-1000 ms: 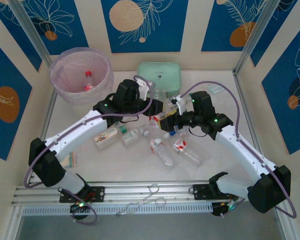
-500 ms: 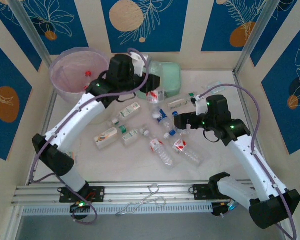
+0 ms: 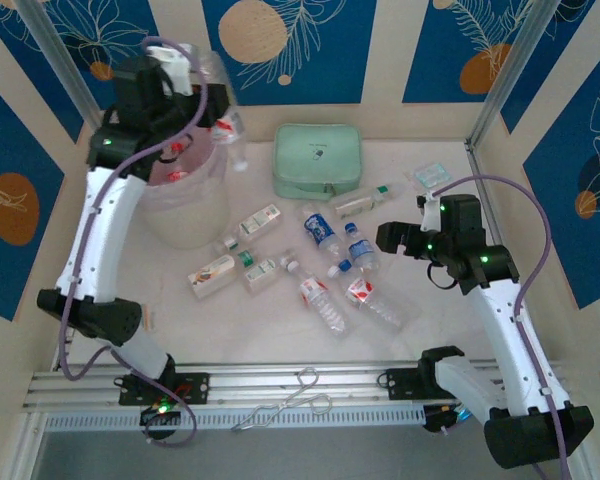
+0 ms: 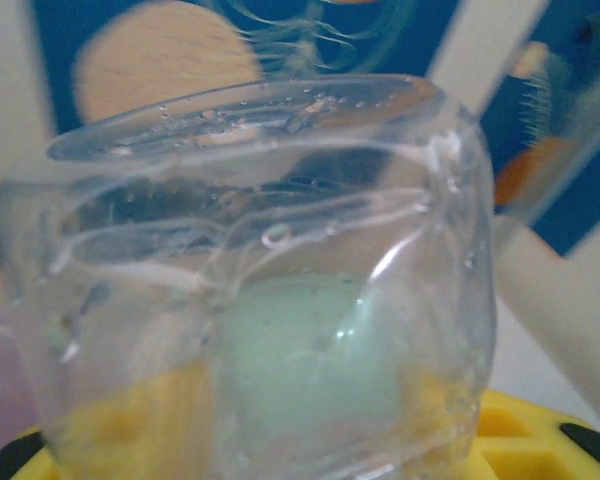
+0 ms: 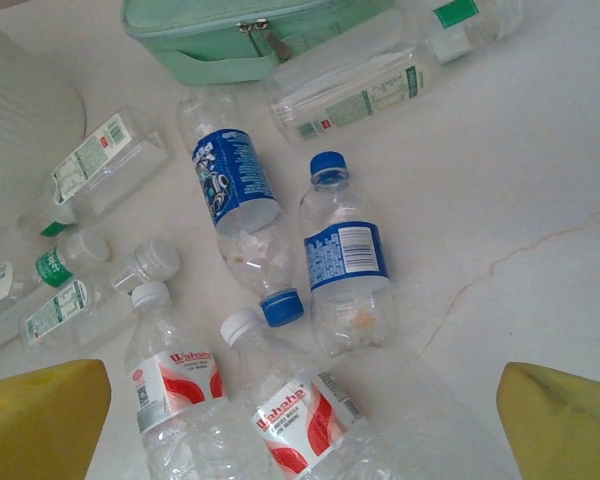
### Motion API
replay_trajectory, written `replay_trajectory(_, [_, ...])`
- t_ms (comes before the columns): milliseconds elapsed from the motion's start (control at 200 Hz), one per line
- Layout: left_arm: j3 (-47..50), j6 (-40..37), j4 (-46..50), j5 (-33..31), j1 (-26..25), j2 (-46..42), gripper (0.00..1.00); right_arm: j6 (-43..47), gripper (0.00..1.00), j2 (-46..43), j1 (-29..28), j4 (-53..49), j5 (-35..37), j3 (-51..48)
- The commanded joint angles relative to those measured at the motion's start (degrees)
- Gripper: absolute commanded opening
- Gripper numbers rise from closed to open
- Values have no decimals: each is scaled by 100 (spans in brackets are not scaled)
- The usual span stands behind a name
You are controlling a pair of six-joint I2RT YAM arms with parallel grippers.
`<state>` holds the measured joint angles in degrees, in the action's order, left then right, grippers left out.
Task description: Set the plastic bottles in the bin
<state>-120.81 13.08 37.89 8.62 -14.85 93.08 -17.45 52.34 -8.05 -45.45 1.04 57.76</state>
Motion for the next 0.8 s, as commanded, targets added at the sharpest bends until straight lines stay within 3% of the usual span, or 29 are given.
replay_trajectory(0, [-244,-308,271,-327,482,-363,13,-140,99,-6,63,-138,-226,41])
replay_trajectory(120, [-142,-237,192,-585,1067,-428,0,-318,99,82,67,-71,-354,61])
replay_trajectory(245, [-118,-390,224,-976,1319,-312,0,-507,99,156,63,41,-506,21])
replay_trajectory(435, [-191,-834,497,-1455,1362,237,0,-424,99,163,63,-151,-376,168])
replay_trajectory(790, [-501,-1888,1747,-1345,1362,1551,0,-383,99,198,-3,-409,-363,466])
